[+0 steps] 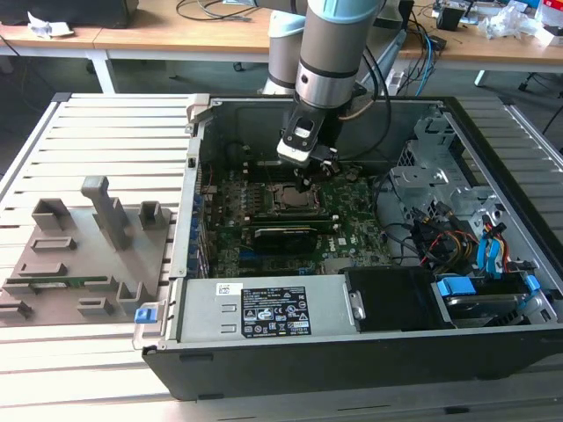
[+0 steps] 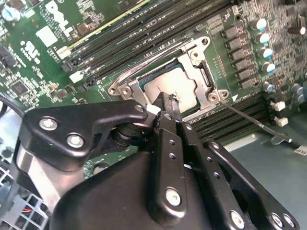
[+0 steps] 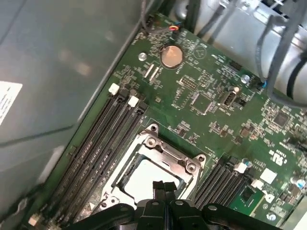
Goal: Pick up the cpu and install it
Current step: 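Install the first cpu locking lever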
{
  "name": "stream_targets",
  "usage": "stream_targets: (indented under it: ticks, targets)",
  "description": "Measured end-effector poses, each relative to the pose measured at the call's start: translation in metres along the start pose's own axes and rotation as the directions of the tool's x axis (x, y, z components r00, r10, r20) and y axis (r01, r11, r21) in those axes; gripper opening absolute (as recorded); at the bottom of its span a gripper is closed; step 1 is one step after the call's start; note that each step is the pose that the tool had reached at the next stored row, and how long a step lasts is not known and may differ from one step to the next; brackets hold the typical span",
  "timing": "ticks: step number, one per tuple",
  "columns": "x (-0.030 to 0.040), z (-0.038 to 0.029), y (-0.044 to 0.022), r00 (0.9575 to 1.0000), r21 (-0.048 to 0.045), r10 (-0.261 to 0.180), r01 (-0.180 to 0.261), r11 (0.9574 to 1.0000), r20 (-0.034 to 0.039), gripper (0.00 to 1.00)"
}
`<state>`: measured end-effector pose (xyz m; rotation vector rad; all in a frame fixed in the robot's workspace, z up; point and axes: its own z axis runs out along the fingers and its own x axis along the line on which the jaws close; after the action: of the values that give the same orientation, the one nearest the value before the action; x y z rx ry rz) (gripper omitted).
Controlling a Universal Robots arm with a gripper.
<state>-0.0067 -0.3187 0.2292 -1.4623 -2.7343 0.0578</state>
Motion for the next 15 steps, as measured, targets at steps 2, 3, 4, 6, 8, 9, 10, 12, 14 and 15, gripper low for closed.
stream_targets:
  ticks: [2, 3, 4, 6, 8, 9, 10, 12, 14, 15]
  targets:
    - [0.0, 0.0, 0.0, 0.9977, 0.0014, -0.067, 0.067, 0.9977, 0.0035, 0.11]
    - [0.0, 0.0, 0.0, 0.9953, 0.002, -0.097, 0.097, 0.9953, 0.005, 0.11]
    - [0.0, 0.0, 0.0, 0.9935, 0.0024, -0.114, 0.114, 0.9935, 0.0059, 0.11]
    - [0.0, 0.0, 0.0, 0.9903, 0.003, -0.139, 0.139, 0.9903, 0.0071, 0.11]
    - [0.0, 0.0, 0.0, 0.9831, 0.0042, -0.183, 0.183, 0.9832, 0.0092, 0.11]
    - [0.0, 0.0, 0.0, 0.9789, 0.0047, -0.204, 0.204, 0.979, 0.0103, 0.11]
    - [0.0, 0.0, 0.0, 0.9725, 0.0057, -0.233, 0.233, 0.9725, 0.0117, 0.11]
    - [0.0, 0.0, 0.0, 0.9666, 0.0064, -0.256, 0.256, 0.9667, 0.0128, 0.11]
    - [0.0, 0.0, 0.0, 0.9549, 0.0076, -0.297, 0.296, 0.955, 0.0147, 0.11]
    - [0.0, 0.0, 0.0, 0.9516, 0.0081, -0.307, 0.307, 0.9518, 0.0152, 0.11]
